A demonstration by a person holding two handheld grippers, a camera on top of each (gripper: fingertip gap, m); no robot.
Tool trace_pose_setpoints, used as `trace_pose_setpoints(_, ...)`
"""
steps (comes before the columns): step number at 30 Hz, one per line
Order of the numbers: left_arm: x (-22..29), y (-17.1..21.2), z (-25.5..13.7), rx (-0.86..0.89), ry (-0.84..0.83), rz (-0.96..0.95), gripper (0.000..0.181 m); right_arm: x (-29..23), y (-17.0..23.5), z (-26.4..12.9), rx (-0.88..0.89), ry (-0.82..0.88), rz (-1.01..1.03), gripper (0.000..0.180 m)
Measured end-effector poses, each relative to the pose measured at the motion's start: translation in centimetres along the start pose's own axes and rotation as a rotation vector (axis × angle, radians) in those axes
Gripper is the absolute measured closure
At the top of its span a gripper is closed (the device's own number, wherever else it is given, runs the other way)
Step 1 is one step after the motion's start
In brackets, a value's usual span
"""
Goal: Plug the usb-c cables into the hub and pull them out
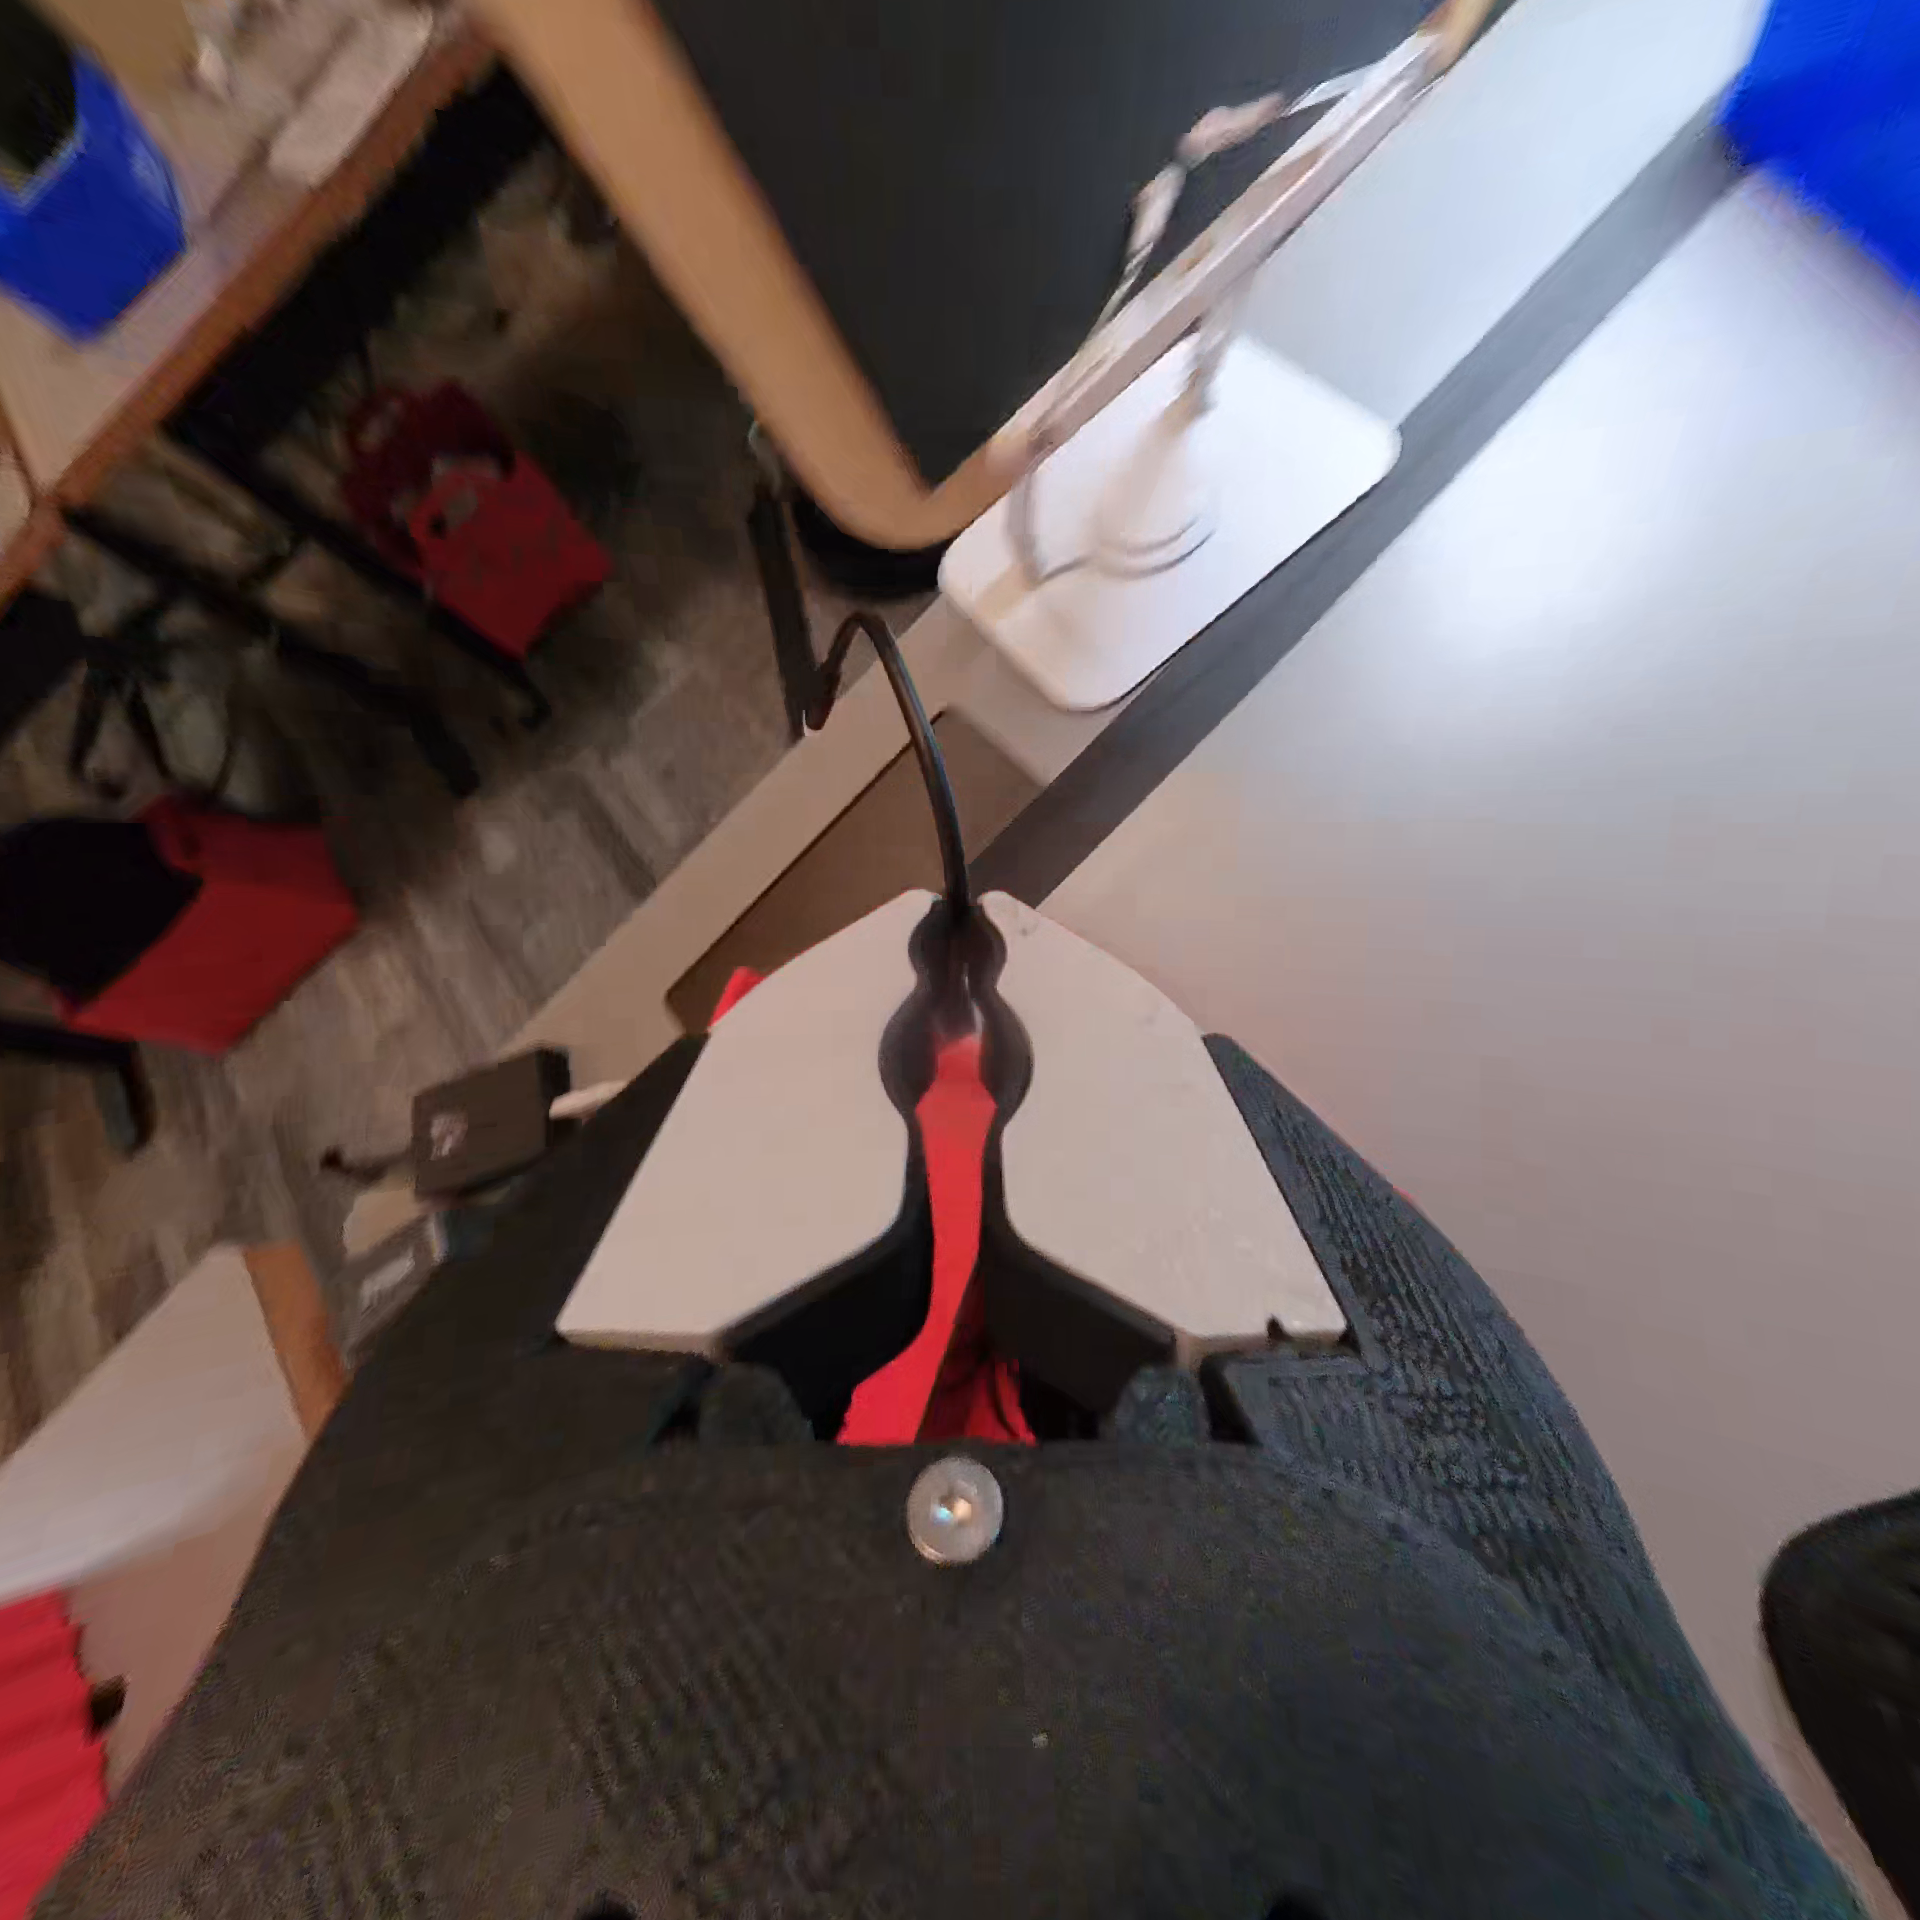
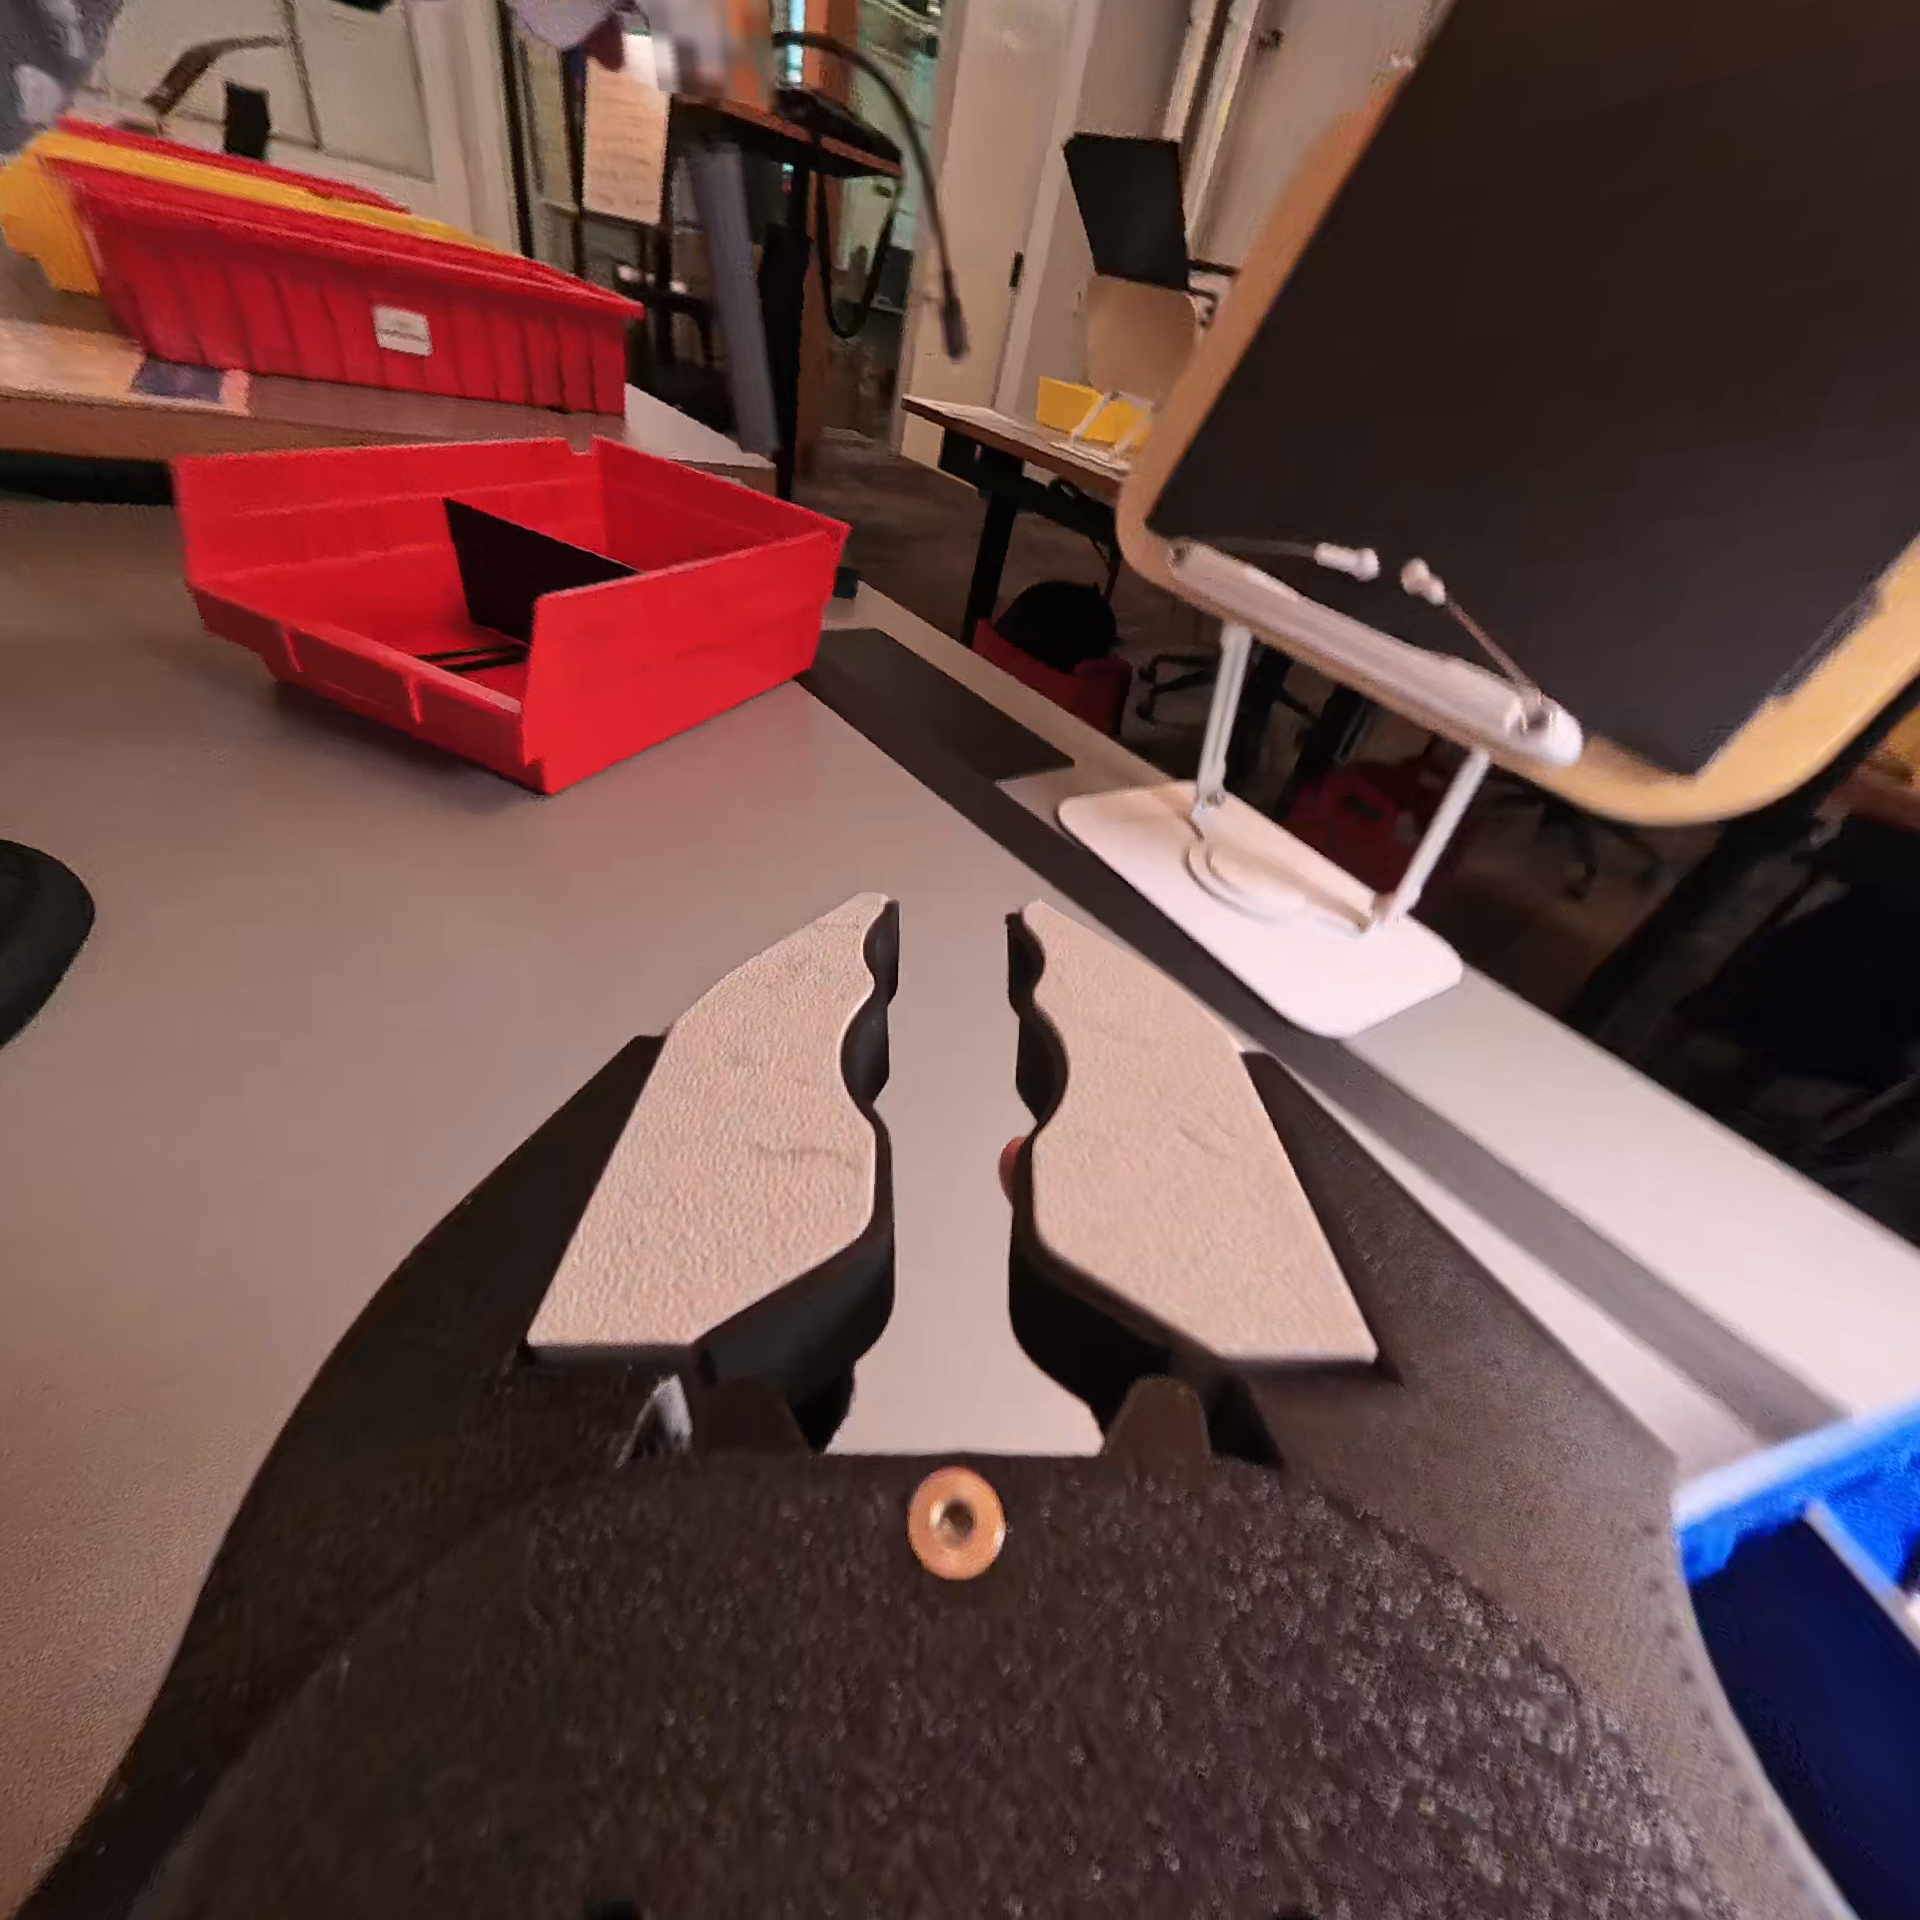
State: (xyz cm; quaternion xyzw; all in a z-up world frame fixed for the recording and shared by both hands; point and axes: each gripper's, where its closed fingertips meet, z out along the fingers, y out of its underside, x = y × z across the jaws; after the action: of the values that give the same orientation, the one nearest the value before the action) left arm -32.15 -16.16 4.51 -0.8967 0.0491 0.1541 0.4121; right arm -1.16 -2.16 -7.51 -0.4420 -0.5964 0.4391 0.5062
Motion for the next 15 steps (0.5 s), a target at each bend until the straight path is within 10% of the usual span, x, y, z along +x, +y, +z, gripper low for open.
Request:
trace_pose_setpoints(7,14.8,-6.1,-0.6,0.267,0.281,0.128,0.18,-4.3,-5.1,4.1,-0.137,-0.251,-0.266,0.158)
trace_pose_setpoints(15,27.0,-7.2,1.7,0.404,0.532,0.16,0.18,-7.6,1.3,7.3,-0.329,-0.387,-0.276,0.15)
